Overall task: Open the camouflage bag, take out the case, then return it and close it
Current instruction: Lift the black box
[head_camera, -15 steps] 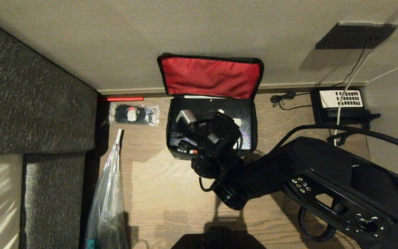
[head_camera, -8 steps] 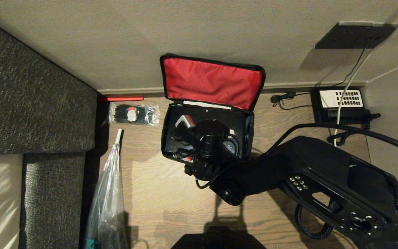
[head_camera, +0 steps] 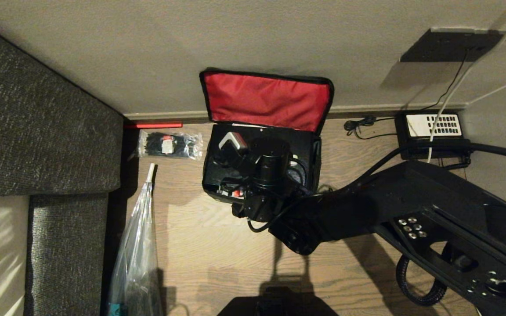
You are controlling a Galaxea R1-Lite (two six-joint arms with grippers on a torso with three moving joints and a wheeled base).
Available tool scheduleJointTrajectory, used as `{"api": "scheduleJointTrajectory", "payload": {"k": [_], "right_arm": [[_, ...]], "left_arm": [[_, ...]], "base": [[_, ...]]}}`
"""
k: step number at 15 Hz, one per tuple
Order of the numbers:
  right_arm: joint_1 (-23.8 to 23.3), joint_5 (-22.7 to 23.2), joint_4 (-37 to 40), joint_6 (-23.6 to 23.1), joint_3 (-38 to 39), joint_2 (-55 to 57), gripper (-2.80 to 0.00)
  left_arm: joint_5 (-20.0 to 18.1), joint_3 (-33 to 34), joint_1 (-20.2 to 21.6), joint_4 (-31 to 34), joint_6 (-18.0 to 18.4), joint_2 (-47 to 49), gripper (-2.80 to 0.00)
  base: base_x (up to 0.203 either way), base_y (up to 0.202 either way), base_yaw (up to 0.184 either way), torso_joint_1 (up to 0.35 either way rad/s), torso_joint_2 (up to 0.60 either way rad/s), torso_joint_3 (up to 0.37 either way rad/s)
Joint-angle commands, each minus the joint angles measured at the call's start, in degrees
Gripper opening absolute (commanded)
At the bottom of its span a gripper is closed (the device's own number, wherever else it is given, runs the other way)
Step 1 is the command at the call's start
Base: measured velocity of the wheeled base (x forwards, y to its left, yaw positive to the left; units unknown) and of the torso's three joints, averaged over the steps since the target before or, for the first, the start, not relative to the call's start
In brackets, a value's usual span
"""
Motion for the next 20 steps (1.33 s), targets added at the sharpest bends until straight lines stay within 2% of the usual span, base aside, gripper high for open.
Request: {"api": "scheduleJointTrajectory", "payload": {"k": [1,9,20], "right_arm": [[1.33,-0.24,-0.04,-0.02,0.15,-2.50,-2.80],[2.13,-0.24,3.17,0.29,2.44,-8.74,-2.80],[3.97,-0.32,6.29,-0.07,13.79,-19.58,-2.80]], "left_arm": [[0.02,0.18,0.02,-0.01,0.01,-0.11,-2.80],[0.02,0.18,0.02,-0.01,0.01,-0.11,-2.80],[0.02,0.18,0.09,-0.01,0.01,-0.11,-2.80]], "base": [[0.000,0.000,0.000,0.000,0.00,0.000],[0.000,0.000,0.000,0.000,0.00,0.000],[0.000,0.000,0.000,0.000,0.00,0.000]]}}
